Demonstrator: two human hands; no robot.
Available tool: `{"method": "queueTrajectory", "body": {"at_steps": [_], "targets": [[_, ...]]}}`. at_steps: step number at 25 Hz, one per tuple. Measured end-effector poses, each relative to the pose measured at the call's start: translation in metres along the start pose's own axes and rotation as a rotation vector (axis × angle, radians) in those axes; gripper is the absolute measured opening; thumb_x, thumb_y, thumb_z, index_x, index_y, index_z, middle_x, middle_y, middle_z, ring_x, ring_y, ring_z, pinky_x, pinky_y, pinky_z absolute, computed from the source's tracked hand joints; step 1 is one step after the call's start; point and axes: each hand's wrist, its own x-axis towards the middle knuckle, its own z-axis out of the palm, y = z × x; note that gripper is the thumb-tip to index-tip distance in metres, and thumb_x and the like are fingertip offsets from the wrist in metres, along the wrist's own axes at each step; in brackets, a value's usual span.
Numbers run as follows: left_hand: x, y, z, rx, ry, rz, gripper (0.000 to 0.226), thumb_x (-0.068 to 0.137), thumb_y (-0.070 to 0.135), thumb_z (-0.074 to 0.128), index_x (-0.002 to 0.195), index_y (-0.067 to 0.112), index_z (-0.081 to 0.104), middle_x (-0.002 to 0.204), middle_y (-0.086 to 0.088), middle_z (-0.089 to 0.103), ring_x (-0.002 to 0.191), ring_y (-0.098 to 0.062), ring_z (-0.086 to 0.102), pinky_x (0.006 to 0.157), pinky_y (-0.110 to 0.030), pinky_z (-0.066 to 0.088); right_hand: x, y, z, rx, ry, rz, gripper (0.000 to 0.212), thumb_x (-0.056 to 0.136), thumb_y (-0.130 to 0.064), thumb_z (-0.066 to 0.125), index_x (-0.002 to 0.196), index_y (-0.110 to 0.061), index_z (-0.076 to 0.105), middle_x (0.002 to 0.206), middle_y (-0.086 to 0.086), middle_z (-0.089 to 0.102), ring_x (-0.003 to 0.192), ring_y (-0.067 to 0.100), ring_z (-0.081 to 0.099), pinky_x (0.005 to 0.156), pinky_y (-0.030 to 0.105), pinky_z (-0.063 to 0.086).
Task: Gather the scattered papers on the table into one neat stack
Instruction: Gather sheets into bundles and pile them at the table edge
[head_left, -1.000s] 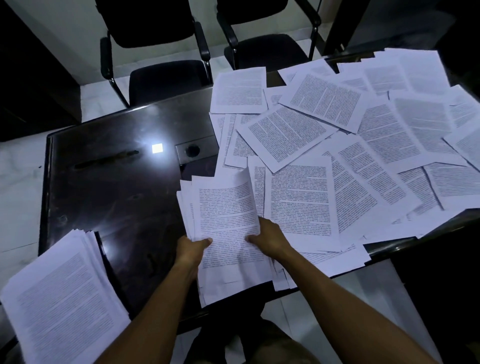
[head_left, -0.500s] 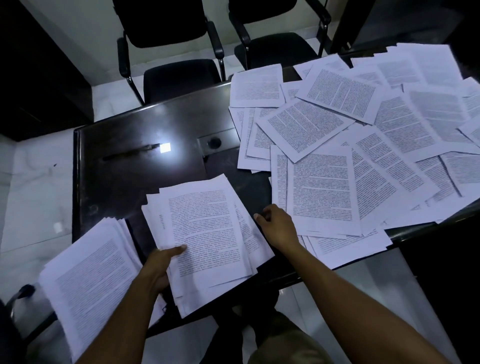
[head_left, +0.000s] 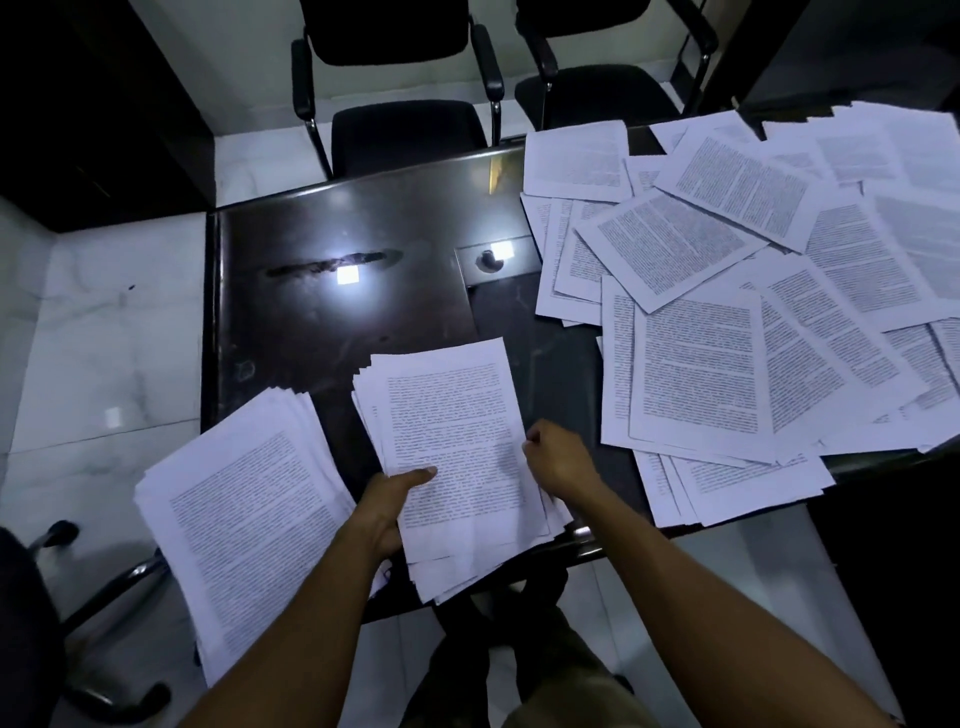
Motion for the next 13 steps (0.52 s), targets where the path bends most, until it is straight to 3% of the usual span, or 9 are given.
{"method": "queueTrajectory", "body": {"at_steps": [3, 5, 7, 8, 10, 11, 13], "targets": [[0.001, 0.002, 0.001, 0.08, 0.015, 0.093, 0.032, 0.084, 0.001, 0.078, 0.115, 0.006, 0.071, 0.117, -0.019, 0.073, 0.098, -0.032, 0.072, 0.071, -0.038, 0.062, 0.001, 0.004, -0.004, 0.068, -0.005, 0.027, 0.025, 0.101, -0.03, 0.056, 0.105, -0.007, 0.066, 0.109, 0.009, 0.07, 0.089, 0.02, 0.06, 0.072, 0.03, 0.045], [-0.001, 0.009, 0.002, 0.106, -0.043, 0.137, 0.03, 0.085, -0.001, 0.076, 0.114, 0.008, 0.072, 0.118, -0.018, 0.073, 0.097, -0.03, 0.074, 0.071, -0.037, 0.062, 0.001, 0.006, -0.014, 0.215, -0.028, 0.05, 0.038, 0.094, -0.048, 0.066, 0.101, -0.011, 0.066, 0.1, 0.004, 0.071, 0.083, 0.015, 0.062, 0.069, 0.029, 0.046], [-0.009, 0.024, 0.009, 0.112, -0.147, 0.174, 0.035, 0.087, -0.001, 0.073, 0.12, 0.009, 0.07, 0.119, -0.016, 0.074, 0.102, -0.031, 0.073, 0.076, -0.039, 0.062, -0.005, -0.004, -0.03, 0.566, -0.11, 0.051, 0.063, 0.075, -0.066, 0.078, 0.113, -0.016, 0.068, 0.112, 0.0, 0.075, 0.096, 0.013, 0.071, 0.087, 0.033, 0.056], [-0.015, 0.035, 0.014, 0.122, -0.198, 0.197, 0.038, 0.087, -0.002, 0.072, 0.124, 0.009, 0.068, 0.12, -0.014, 0.074, 0.106, -0.031, 0.072, 0.08, -0.04, 0.061, -0.007, -0.01, -0.039, 0.74, -0.159, 0.033, 0.068, 0.072, -0.062, 0.082, 0.122, -0.018, 0.068, 0.121, 0.002, 0.074, 0.106, 0.017, 0.072, 0.097, 0.038, 0.055], [-0.026, 0.061, 0.024, 0.157, -0.284, 0.26, 0.044, 0.085, -0.002, 0.072, 0.128, 0.007, 0.066, 0.121, -0.013, 0.074, 0.112, -0.033, 0.07, 0.085, -0.04, 0.06, -0.014, -0.03, -0.065, 0.924, -0.206, -0.081, 0.051, 0.086, -0.035, 0.08, 0.131, -0.016, 0.065, 0.127, 0.004, 0.072, 0.116, 0.023, 0.07, 0.103, 0.041, 0.053], [-0.033, 0.077, 0.03, 0.178, -0.323, 0.294, 0.047, 0.083, -0.001, 0.073, 0.128, 0.006, 0.066, 0.121, -0.013, 0.074, 0.113, -0.033, 0.07, 0.086, -0.039, 0.06, -0.017, -0.042, -0.081, 0.916, -0.18, -0.153, 0.044, 0.09, -0.023, 0.077, 0.131, -0.013, 0.065, 0.127, 0.005, 0.073, 0.116, 0.024, 0.07, 0.102, 0.042, 0.054], [-0.044, 0.107, 0.039, 0.224, -0.388, 0.354, 0.051, 0.079, 0.001, 0.078, 0.129, 0.007, 0.065, 0.124, -0.012, 0.073, 0.114, -0.032, 0.069, 0.091, -0.04, 0.058, -0.027, -0.07, -0.112, 0.861, -0.129, -0.275, 0.04, 0.09, -0.016, 0.076, 0.129, -0.011, 0.067, 0.122, 0.005, 0.075, 0.112, 0.025, 0.072, 0.099, 0.042, 0.056]]}}
